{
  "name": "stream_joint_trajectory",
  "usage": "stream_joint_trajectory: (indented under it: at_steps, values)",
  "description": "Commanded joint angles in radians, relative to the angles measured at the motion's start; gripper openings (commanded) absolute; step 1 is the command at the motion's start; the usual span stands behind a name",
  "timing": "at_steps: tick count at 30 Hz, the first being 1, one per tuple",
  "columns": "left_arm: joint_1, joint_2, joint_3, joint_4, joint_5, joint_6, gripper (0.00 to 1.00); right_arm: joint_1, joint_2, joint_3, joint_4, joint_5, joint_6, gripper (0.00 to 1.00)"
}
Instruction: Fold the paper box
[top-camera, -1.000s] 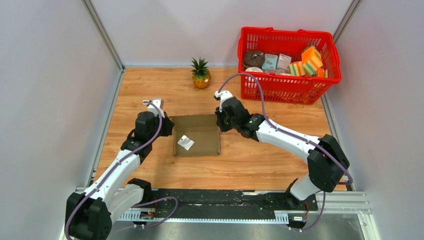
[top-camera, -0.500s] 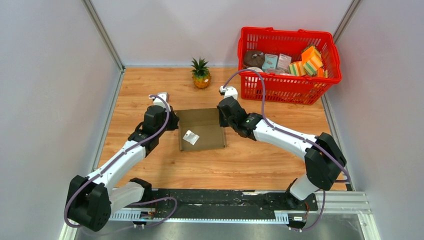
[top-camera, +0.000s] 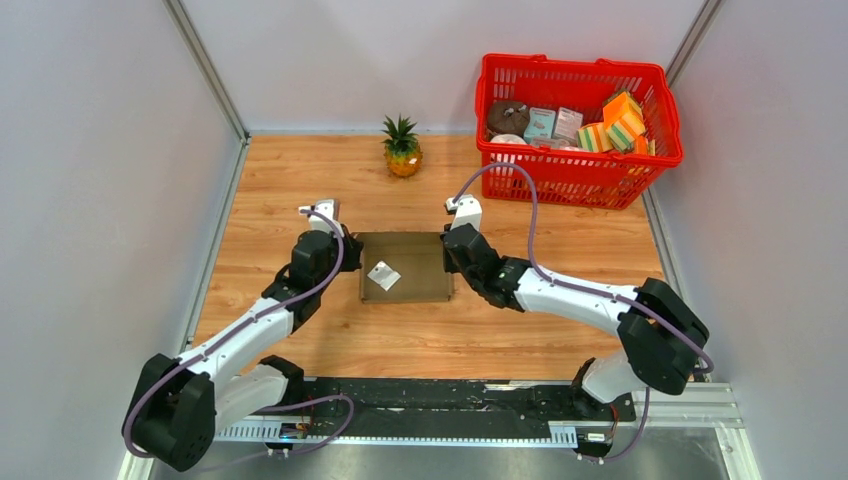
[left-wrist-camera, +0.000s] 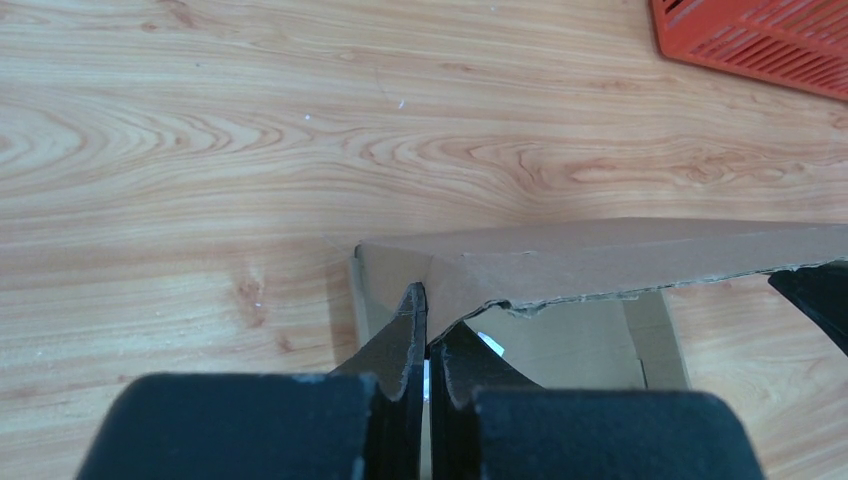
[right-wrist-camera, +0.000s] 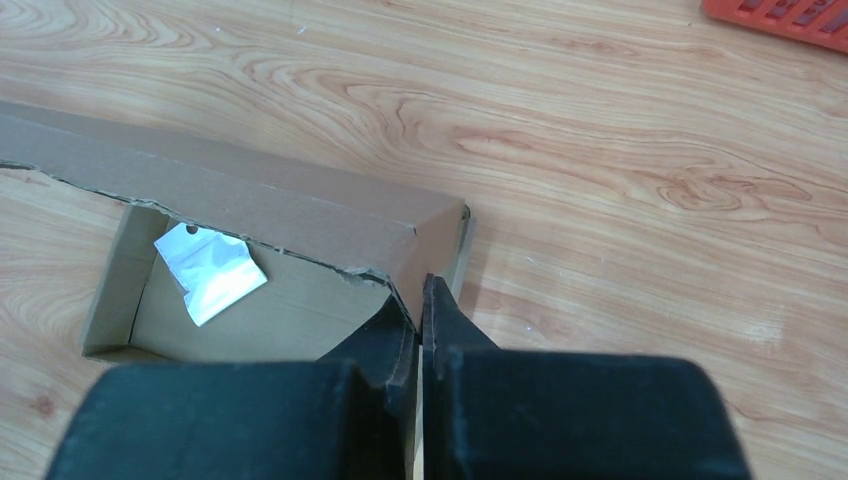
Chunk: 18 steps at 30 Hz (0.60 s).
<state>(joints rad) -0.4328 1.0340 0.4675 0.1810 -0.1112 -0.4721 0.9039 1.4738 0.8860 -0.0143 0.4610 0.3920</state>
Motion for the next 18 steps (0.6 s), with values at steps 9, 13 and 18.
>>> stream_joint_trajectory:
  at_steps: [9, 13, 18]
  values:
    - [-0.032, -0.126, -0.17, 0.018, -0.024, -0.042, 0.0, 0.133, -0.046, -0.14, 0.166, 0.215, 0.044, 0.0]
    - [-0.035, -0.153, -0.223, 0.035, -0.028, -0.045, 0.0, 0.159, -0.067, -0.203, 0.221, 0.251, 0.071, 0.02]
    - [-0.037, -0.18, -0.262, 0.041, -0.044, -0.037, 0.0, 0.164, -0.093, -0.236, 0.16, 0.24, 0.145, 0.16]
